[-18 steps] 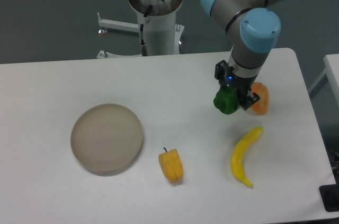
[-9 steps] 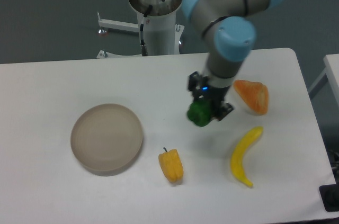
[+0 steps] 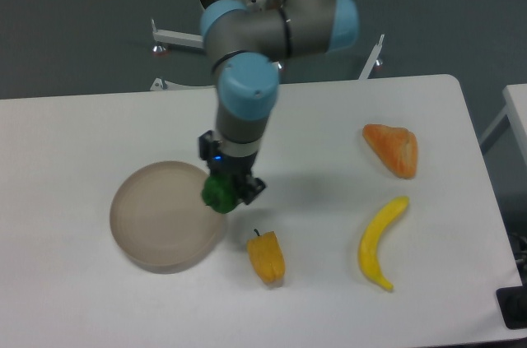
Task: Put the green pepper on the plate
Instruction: 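Carry the green pepper over to the beige plate, then lower the green pepper onto the plate and open the gripper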
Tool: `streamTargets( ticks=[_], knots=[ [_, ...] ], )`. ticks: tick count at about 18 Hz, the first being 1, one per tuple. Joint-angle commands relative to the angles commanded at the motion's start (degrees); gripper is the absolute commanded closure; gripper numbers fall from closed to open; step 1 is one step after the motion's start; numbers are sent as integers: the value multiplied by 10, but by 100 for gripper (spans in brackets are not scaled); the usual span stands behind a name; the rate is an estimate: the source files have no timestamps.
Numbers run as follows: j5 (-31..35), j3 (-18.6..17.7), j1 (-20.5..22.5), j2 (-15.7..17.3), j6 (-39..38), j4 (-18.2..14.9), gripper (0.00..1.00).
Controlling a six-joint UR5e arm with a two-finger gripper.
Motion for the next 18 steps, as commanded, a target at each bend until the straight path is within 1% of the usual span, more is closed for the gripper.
streamTargets(
  ticks=[2, 3, 4, 5, 6, 7, 8, 9, 10, 14, 18],
  knots=[
    [0, 0, -25, -11, -25, 4, 91],
    [0, 1, -32, -18, -39, 13, 90],
    [0, 1, -35, -25, -47, 29, 83],
    [0, 1, -42, -33, -48, 43, 72],
    [0, 1, -53, -41, -48, 52, 58],
    [0, 1, -57, -45, -48, 53, 49],
    [0, 0, -63, -46, -49, 53, 38],
    [1, 0, -67, -45, -52, 53, 9],
    [2, 1, -68, -43, -51, 54, 0],
    [4, 3, -66, -28, -51, 53, 0],
    [5, 11, -60, -23, -50, 54, 0]
  ],
)
